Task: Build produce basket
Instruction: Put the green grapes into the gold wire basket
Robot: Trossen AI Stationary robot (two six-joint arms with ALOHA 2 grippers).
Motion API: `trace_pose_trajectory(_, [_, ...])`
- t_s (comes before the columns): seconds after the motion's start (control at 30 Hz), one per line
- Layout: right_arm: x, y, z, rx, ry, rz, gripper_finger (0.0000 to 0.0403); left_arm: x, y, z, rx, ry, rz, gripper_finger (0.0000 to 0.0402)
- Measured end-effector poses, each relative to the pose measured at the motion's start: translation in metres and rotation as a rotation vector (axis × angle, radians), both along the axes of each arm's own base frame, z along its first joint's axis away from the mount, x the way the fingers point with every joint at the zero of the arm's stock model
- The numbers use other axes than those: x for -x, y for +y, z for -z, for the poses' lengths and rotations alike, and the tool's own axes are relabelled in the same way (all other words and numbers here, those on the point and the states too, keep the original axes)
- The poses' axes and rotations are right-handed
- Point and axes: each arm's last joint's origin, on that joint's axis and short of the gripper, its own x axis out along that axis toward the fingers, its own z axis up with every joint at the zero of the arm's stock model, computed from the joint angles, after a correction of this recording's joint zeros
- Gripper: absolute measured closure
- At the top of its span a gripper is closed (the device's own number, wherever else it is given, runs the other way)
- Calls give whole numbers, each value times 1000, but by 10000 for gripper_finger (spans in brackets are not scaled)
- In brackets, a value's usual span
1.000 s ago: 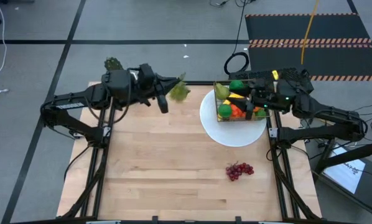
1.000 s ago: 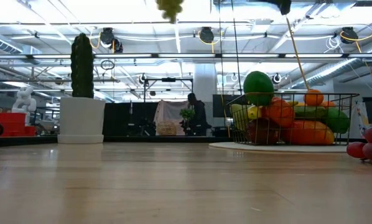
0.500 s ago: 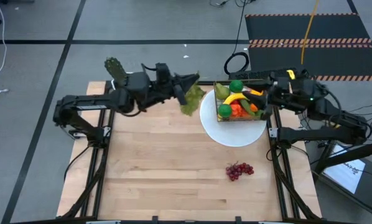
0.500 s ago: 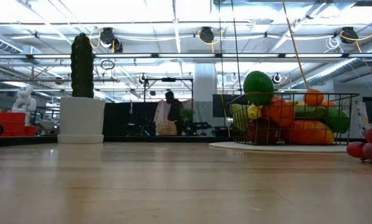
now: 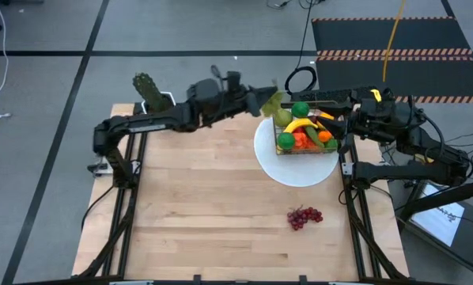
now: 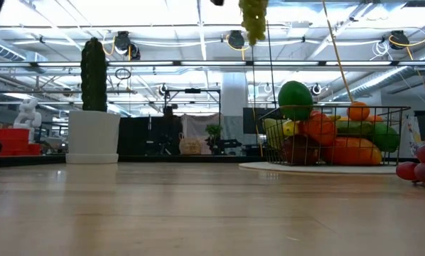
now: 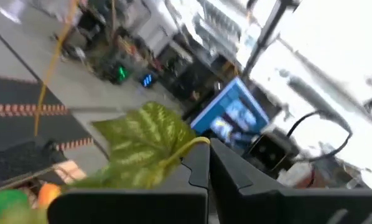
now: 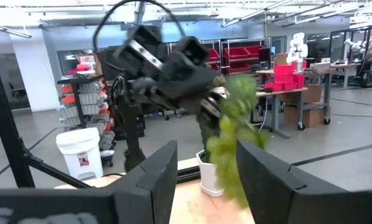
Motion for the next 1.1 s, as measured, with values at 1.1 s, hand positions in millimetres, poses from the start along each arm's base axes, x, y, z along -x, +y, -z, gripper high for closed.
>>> trace_pose_trajectory(1.1, [3,-9,-1,28,10,323,248,-90,115,97,-161,188,186,401])
